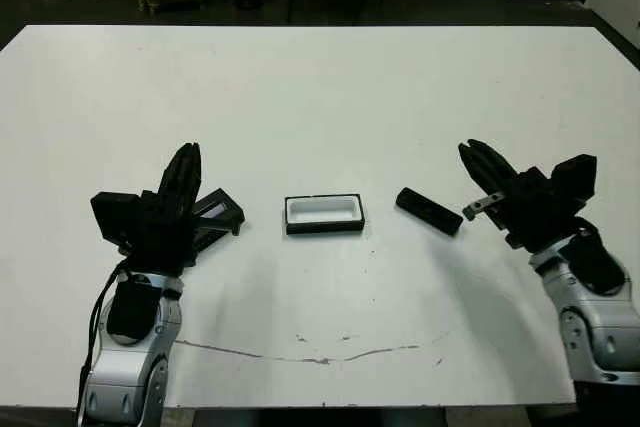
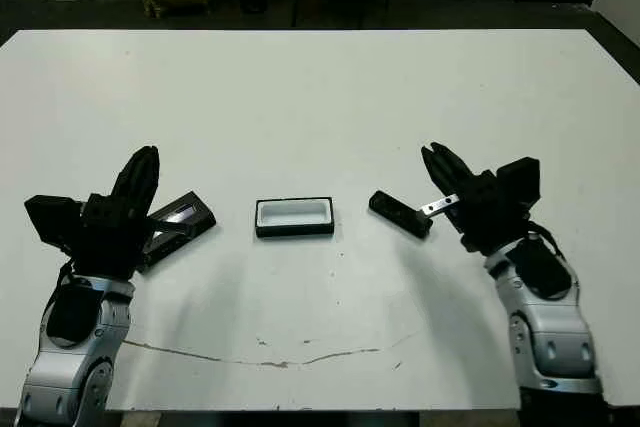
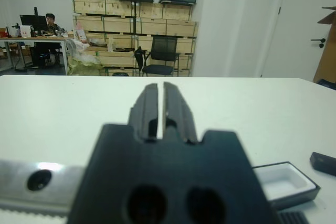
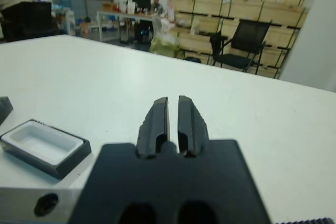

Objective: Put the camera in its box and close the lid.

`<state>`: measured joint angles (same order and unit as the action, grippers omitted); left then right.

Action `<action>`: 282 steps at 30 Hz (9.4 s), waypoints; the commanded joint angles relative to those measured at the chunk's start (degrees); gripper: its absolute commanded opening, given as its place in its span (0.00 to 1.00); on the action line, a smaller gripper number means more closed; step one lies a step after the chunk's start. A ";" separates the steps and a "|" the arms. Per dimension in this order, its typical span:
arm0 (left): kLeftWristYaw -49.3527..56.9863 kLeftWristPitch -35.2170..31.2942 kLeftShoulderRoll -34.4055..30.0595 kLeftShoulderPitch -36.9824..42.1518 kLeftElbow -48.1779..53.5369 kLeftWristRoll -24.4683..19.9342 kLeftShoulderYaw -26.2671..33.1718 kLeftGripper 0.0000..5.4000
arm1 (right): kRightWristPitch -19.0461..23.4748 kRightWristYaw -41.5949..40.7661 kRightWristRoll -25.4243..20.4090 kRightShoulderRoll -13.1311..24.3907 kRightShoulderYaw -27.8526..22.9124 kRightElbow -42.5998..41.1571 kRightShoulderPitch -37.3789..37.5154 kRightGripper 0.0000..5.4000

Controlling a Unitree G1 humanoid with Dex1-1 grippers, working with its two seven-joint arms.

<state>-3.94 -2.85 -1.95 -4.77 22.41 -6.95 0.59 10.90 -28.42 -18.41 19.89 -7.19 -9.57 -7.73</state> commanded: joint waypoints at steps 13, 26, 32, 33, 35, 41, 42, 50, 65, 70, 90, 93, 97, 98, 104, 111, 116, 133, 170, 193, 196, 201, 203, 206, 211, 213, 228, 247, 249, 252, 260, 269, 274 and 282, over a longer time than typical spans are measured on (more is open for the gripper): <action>0.09 -0.45 -0.19 -0.43 -0.71 0.32 0.26 0.00 | 5.32 -24.29 -3.23 11.75 2.94 21.11 -11.91 0.00; 0.46 -0.71 -0.02 -0.81 -0.55 0.90 -0.16 0.00 | -3.91 -38.66 -3.67 10.13 3.35 37.70 -15.61 0.00; 0.40 -0.28 0.07 -0.72 -0.89 0.52 -0.09 0.00 | -7.72 -41.23 -3.81 8.76 2.70 42.18 -15.34 0.00; 0.47 -0.33 0.05 -0.72 -0.90 0.63 -0.12 0.00 | -8.71 -41.67 -3.85 8.53 2.52 42.75 -15.27 0.00; 0.46 -0.48 -0.12 -0.74 -0.83 0.81 -0.15 0.00 | -9.36 -42.15 -3.99 8.26 2.23 43.36 -15.12 0.00; 0.48 -0.61 -0.16 -0.74 -0.73 0.87 -0.13 0.00 | -9.91 -41.52 -4.19 8.07 1.30 42.58 -14.17 0.00; 0.63 -0.67 -0.16 -0.79 -0.67 1.10 -0.18 0.00 | -9.69 -41.30 -3.97 8.33 1.37 42.17 -14.03 0.00; 0.50 -0.80 0.03 -0.86 -0.65 0.43 -0.07 0.00 | -7.95 -45.12 -4.01 9.57 2.01 43.60 -15.67 0.00; 0.59 -0.55 -0.07 -0.81 -1.07 0.65 -0.06 0.00 | -11.64 -52.04 0.86 13.05 5.47 46.35 -19.53 0.47; 0.69 -0.62 0.00 -0.78 -1.06 0.65 -0.06 0.00 | -11.47 -53.75 0.84 12.84 5.65 48.37 -20.26 0.68; 0.23 -0.56 -0.26 -0.87 -1.26 0.27 0.12 0.00 | -13.72 -50.67 2.82 12.48 5.50 49.26 -19.26 1.00; 0.22 -0.73 -0.22 -0.90 -1.24 0.14 0.14 0.00 | -14.58 -51.07 2.82 12.22 5.54 50.77 -19.61 1.00; 0.20 -0.83 -0.23 -0.93 -1.16 0.08 0.13 0.00 | -15.94 -50.67 3.45 11.86 5.83 52.74 -19.99 1.00; 0.22 -0.93 -0.19 -0.94 -1.12 0.01 0.13 0.00 | -16.37 -50.63 3.60 11.71 5.87 53.25 -20.08 1.00; 0.28 -1.00 -0.29 -0.90 -1.10 0.24 0.11 0.00 | -17.20 -50.71 4.09 10.78 6.53 55.14 -20.48 1.00; 0.12 -0.54 -0.20 -0.95 -1.30 0.02 0.16 0.00 | -19.80 -49.37 5.77 10.14 7.38 56.47 -20.31 1.00; 0.32 -0.90 -0.39 -1.09 -1.11 0.55 0.05 0.00 | -18.25 -47.40 6.75 9.95 8.17 54.66 -19.42 1.00; 0.10 -0.77 -0.11 -1.19 -1.04 -0.27 0.17 0.00 | -20.24 -46.85 7.63 8.16 9.20 58.81 -20.00 0.83; 0.39 -1.32 -0.13 -1.37 -0.66 -0.09 0.30 0.00 | -10.83 -34.82 9.44 11.30 10.69 42.52 -15.97 0.12; 0.54 -1.11 -0.01 -1.36 -0.84 0.10 0.33 0.00 | -6.12 -52.99 9.53 6.38 17.30 50.48 -44.67 0.11; 0.48 -0.93 0.01 -1.48 -0.94 0.01 0.42 0.00 | -6.35 -53.16 11.70 4.83 20.05 49.06 -45.78 0.11; 0.48 -0.52 -0.03 -1.59 -1.11 0.27 0.43 0.00 | -6.77 -53.14 14.62 2.81 23.84 47.35 -46.13 0.11; 0.42 -0.59 -0.02 -1.67 -1.07 0.12 0.47 0.00 | -4.13 -53.67 15.06 1.89 25.27 46.33 -46.17 0.11; 0.34 -0.59 0.02 -1.81 -1.10 -0.14 0.55 0.00 | -1.67 -55.16 14.80 0.48 26.90 45.03 -45.43 0.11; 0.23 -0.65 0.09 -1.87 -1.20 -0.66 0.64 0.00 | -3.13 -57.33 15.59 -1.23 29.14 45.66 -44.32 0.11; 0.37 -0.77 0.17 -1.86 -1.13 -0.64 0.57 0.00 | -3.77 -56.73 16.44 -1.07 29.86 45.29 -44.01 0.11; 0.22 -0.12 -0.07 -1.94 -1.72 -0.28 0.49 0.00 | -4.20 -53.93 18.86 -1.35 30.25 47.23 -44.26 0.11; 0.78 -1.44 0.19 -2.30 -1.09 -0.77 0.25 0.00 | -9.67 -50.80 22.34 -1.60 30.31 48.87 -45.92 0.11; 0.75 -1.23 -0.01 -2.28 -1.26 -0.35 0.17 0.00 | -8.98 -50.90 23.14 -1.68 30.95 48.28 -45.70 0.11; 0.56 -0.81 0.00 -2.23 -1.55 -0.38 0.17 0.00 | -8.52 -51.42 23.65 -1.87 31.62 48.00 -45.43 0.11; 0.56 -1.38 0.11 -2.31 -1.35 -0.75 0.17 0.00 | -8.86 -50.86 25.33 -2.74 33.34 48.67 -45.50 0.11; 0.71 -1.12 -0.01 -2.56 -1.41 -0.07 -0.13 0.00 | -8.99 -51.13 25.37 -4.24 33.59 50.71 -46.32 0.11; 0.69 -1.05 0.21 -2.65 -1.51 -0.05 -0.03 0.00 | -8.38 -50.10 26.41 -4.60 34.15 50.53 -46.09 0.11; 0.84 -1.75 0.51 -2.97 -1.09 -0.40 -0.04 0.00 | -9.32 -49.70 26.04 -5.90 34.09 51.49 -45.42 0.11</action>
<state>-3.35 -3.60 -1.70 -6.95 21.68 -7.27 0.47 1.40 -78.07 7.05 15.11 25.99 40.86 -53.87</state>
